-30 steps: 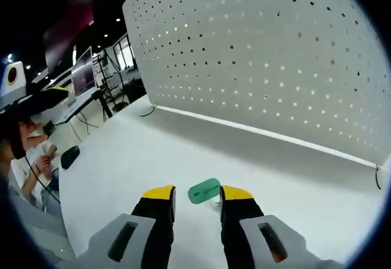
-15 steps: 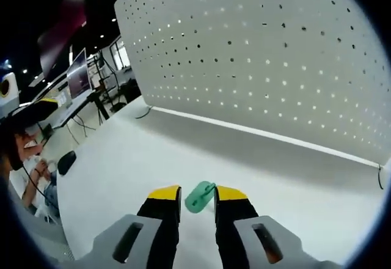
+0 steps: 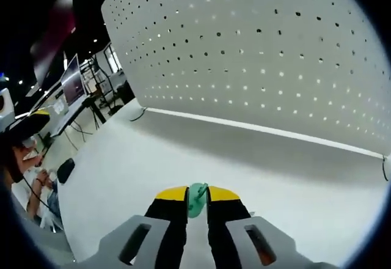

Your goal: Insert the hook assembly into the mounting plate slot until the hook locks in place.

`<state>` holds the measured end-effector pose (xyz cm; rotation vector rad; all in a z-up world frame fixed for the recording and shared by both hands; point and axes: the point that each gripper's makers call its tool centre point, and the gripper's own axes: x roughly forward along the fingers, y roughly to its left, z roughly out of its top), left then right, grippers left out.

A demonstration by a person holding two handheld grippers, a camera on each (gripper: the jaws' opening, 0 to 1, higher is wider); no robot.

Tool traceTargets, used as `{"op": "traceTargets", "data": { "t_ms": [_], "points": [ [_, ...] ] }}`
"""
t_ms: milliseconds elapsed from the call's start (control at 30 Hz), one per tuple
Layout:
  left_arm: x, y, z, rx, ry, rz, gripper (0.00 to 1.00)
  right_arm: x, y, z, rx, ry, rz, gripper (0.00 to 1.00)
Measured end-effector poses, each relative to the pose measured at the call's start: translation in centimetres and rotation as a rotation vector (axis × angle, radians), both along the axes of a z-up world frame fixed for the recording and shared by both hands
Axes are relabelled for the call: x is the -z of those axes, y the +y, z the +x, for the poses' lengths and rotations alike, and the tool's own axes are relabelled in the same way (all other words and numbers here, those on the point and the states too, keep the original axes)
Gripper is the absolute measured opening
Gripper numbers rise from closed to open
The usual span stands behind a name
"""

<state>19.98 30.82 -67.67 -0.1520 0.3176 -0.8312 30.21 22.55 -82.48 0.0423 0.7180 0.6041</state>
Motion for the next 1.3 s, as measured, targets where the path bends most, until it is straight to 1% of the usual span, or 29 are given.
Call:
{"op": "traceTargets", "data": {
  "t_ms": [267,367,567,900,1033,1100,1267,1300],
  "points": [
    [0.1,0.2,-0.1,-0.005,0.001,0.002,0.75,0.0,0.1,0.2,0.008,0.004,0.008,0.08],
    [0.2,0.3,-0.1,-0.006,0.002,0.004,0.75,0.1,-0.1,0.4,0.010,0.004,-0.003,0.04],
    [0.1,0.4,0.0,-0.008,0.001,0.001,0.75,0.0,-0.1,0.4,0.010,0.008,0.004,0.02],
    [0.2,-0.1,0.0,0.001,0.004,0.003,0.75,-0.7,-0.5,0.2,0.021,0.008,0.033,0.01],
    [0.2,-0.4,0.0,0.006,0.005,0.005,0.74,-1.9,-0.5,-0.1,0.020,-0.009,0.055,0.01],
    [0.1,-0.6,0.0,0.009,0.001,0.004,0.74,-2.7,-0.5,-0.2,0.025,-0.015,0.079,0.01],
    [-0.3,-1.1,0.1,0.015,-0.006,0.005,0.74,-4.9,-0.8,-0.5,0.026,-0.056,0.105,0.01],
    [-0.4,-1.2,0.0,0.017,-0.008,0.007,0.74,-5.6,-0.8,-0.6,0.027,-0.069,0.115,0.01]
  ]
}}
